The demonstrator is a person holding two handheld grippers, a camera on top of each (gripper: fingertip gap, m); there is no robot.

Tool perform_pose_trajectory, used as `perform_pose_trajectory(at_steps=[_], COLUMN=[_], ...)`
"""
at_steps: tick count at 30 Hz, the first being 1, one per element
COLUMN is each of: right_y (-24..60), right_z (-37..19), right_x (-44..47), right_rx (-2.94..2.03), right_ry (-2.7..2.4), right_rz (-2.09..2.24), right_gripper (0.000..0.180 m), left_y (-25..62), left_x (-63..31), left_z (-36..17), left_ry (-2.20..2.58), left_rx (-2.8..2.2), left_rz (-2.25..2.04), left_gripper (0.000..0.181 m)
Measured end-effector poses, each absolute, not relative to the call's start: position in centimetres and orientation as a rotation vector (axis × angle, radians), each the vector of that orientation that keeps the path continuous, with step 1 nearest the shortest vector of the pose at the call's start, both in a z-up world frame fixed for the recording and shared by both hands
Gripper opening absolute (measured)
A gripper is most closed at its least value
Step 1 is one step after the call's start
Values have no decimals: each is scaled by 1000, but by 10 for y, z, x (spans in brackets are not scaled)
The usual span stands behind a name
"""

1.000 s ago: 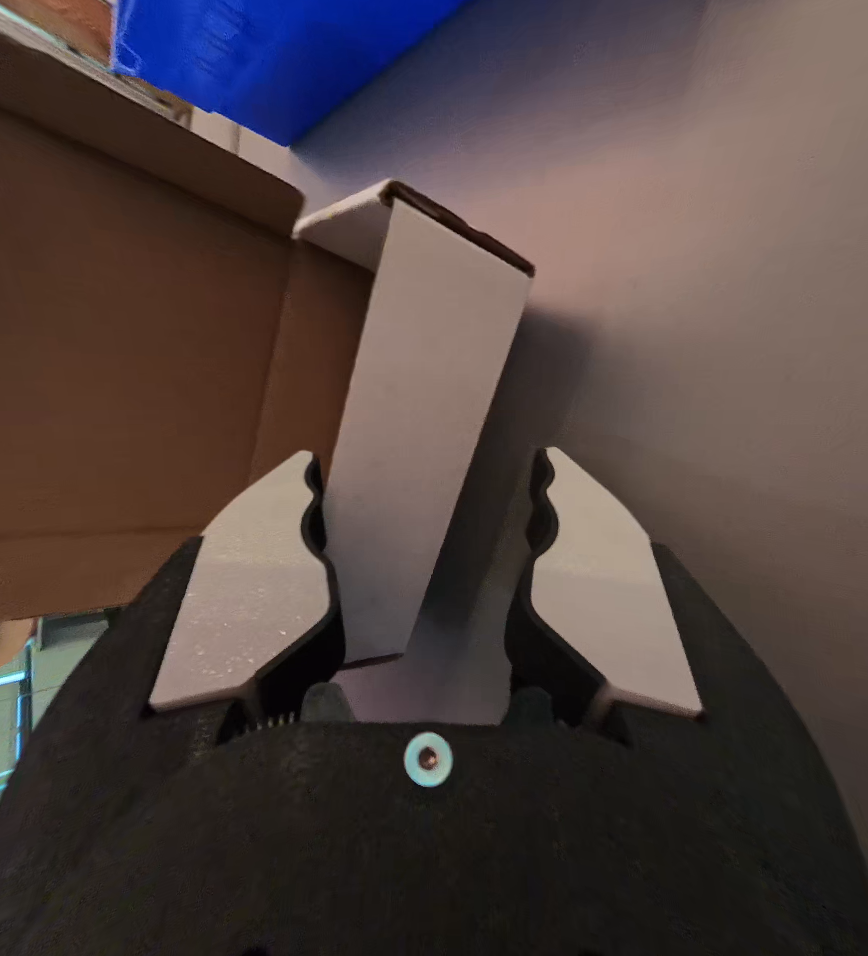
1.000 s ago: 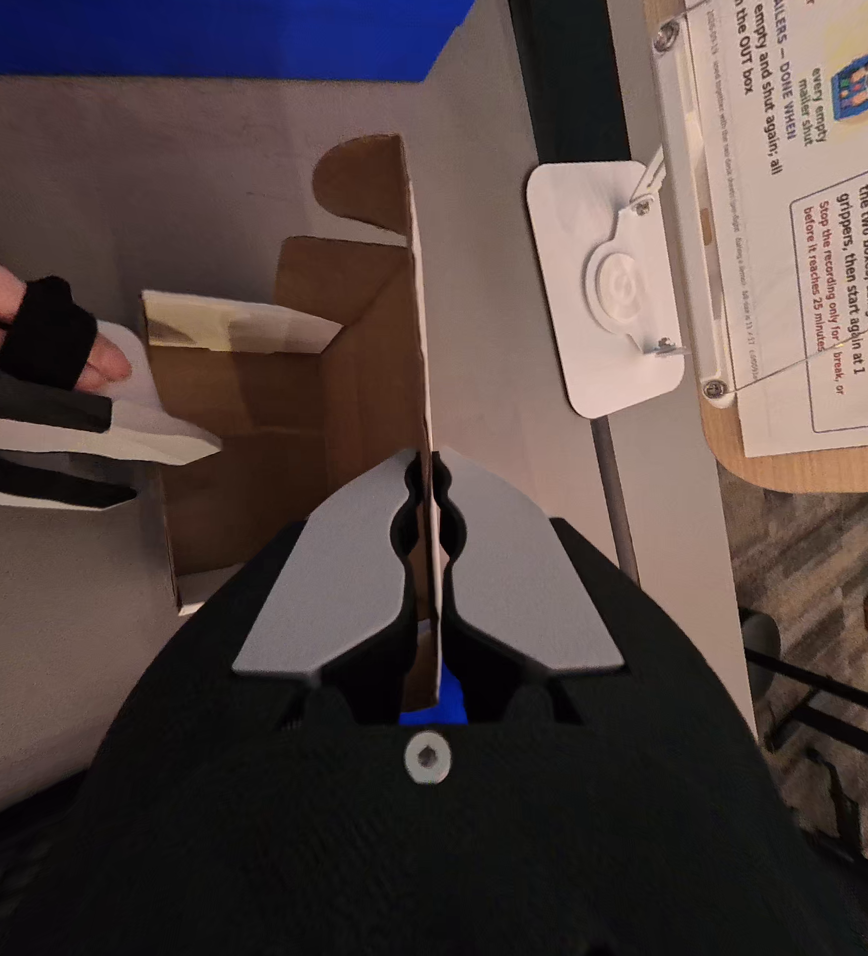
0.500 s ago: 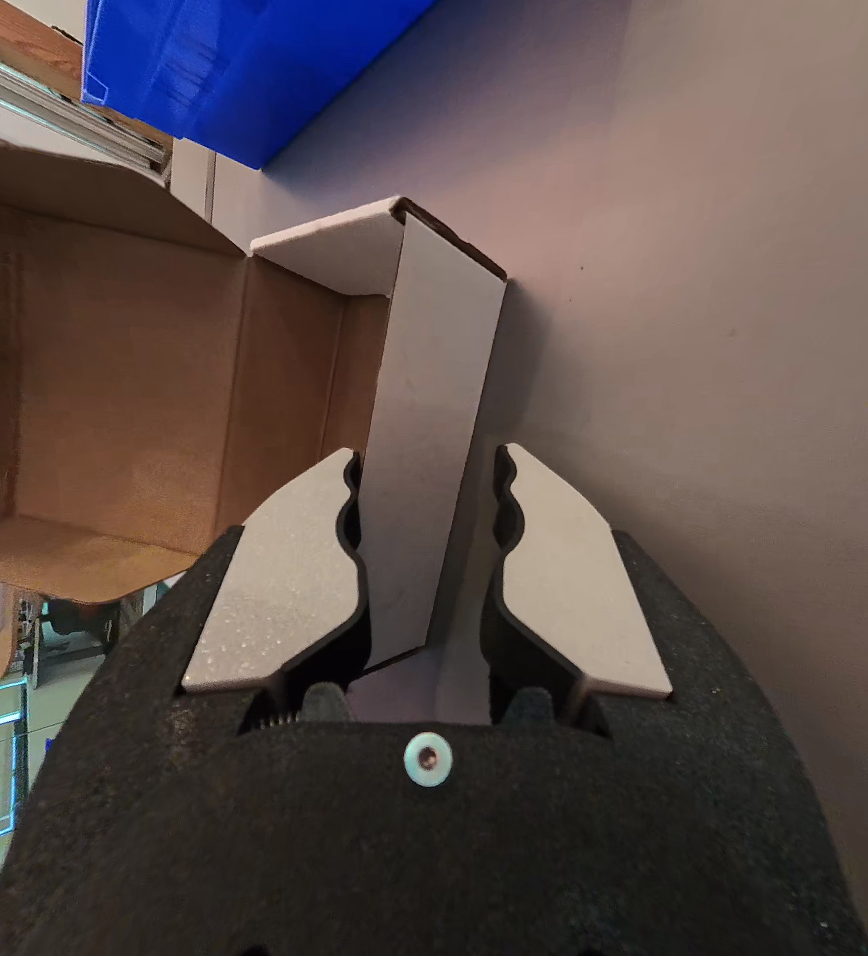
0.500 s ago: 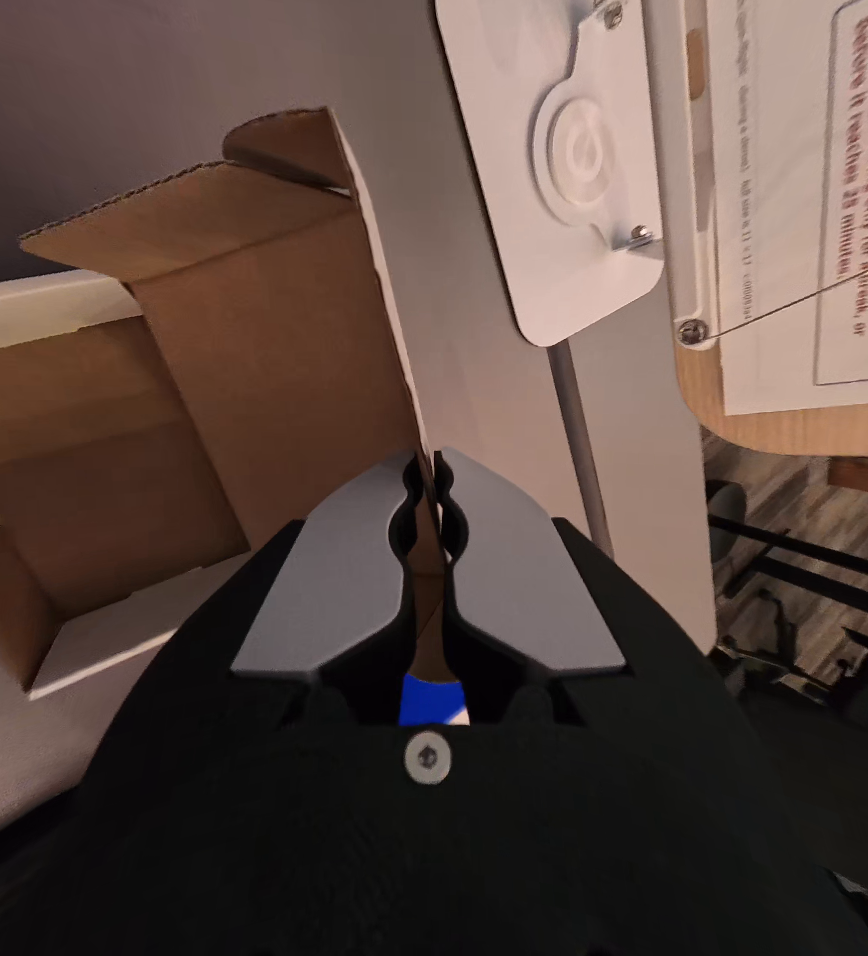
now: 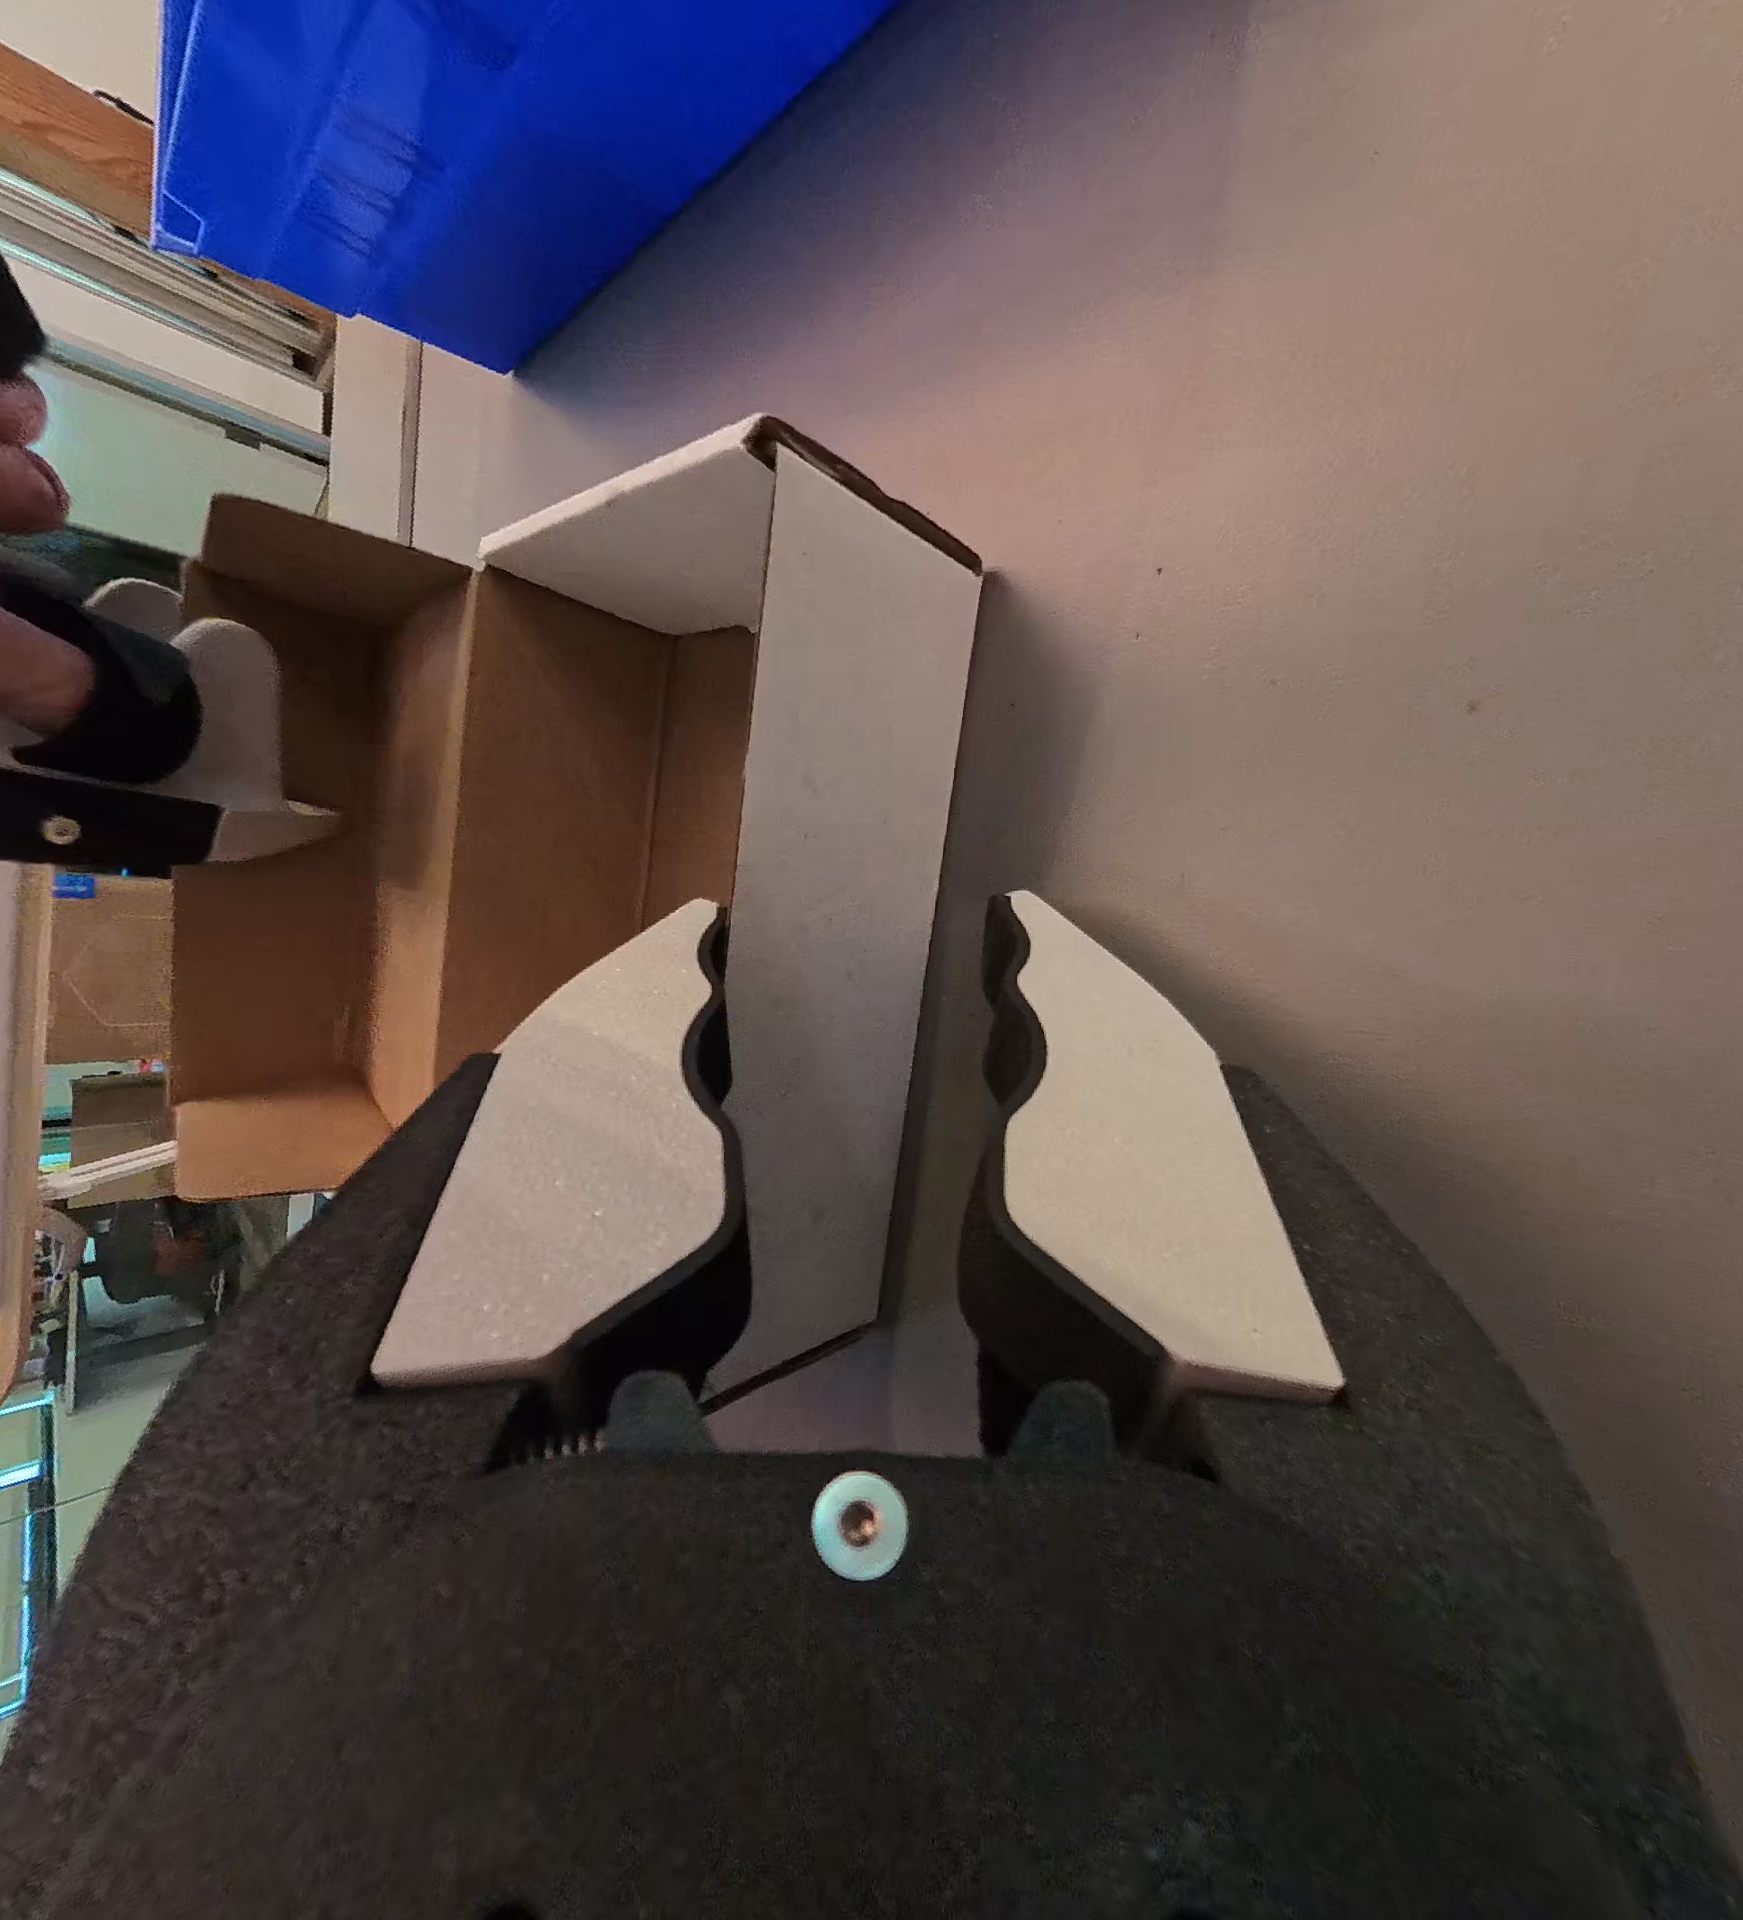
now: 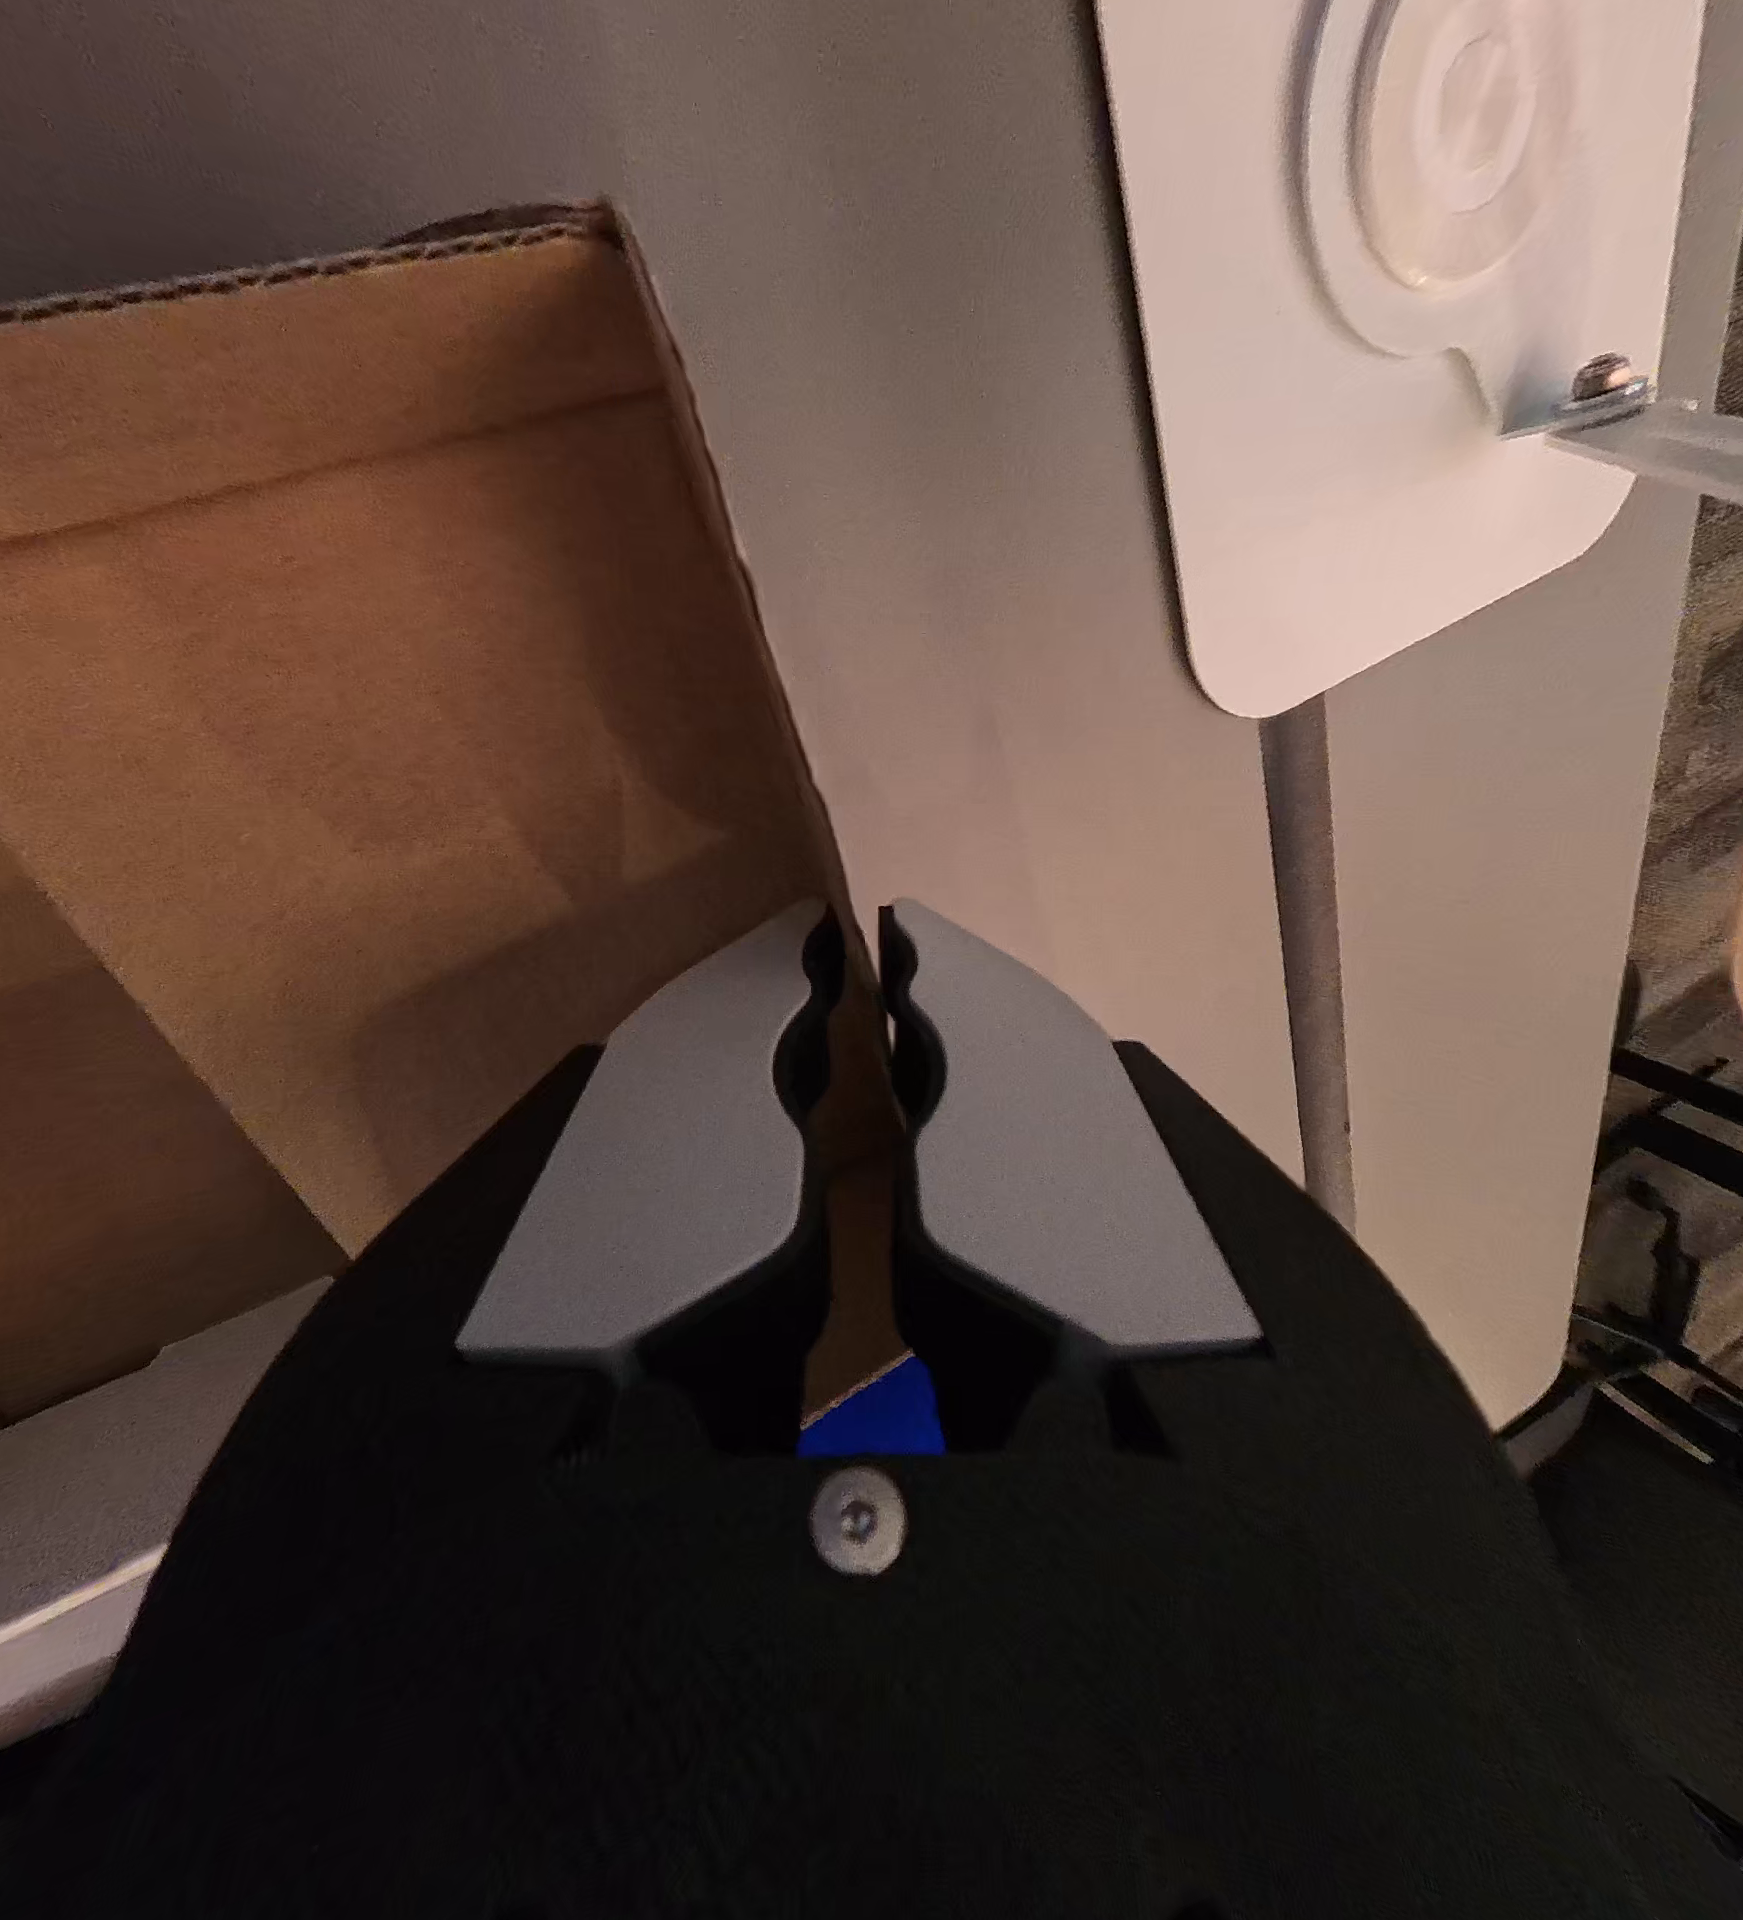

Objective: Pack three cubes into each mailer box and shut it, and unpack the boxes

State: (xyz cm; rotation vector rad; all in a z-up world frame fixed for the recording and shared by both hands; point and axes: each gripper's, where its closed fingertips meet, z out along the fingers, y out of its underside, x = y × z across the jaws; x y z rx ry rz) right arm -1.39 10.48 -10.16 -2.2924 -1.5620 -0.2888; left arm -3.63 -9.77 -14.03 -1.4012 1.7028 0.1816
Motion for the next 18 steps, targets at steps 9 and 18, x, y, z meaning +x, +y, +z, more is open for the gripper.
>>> perform_pose_trajectory(at_steps=[9,18], right_y=[106,111], right_z=[-97,-99], right_x=[-18,-16], right_rx=[-2242,-2215], right_ry=[-1596,-1610], right_rz=[-357,-457], right_gripper=[9,13], left_y=[-97,-85], left_x=[-36,-46], left_z=[-140,-138], left_ry=[1700,1680], left_rx=[-1385,-1339], left_rz=[201,388], left_gripper=[45,38])
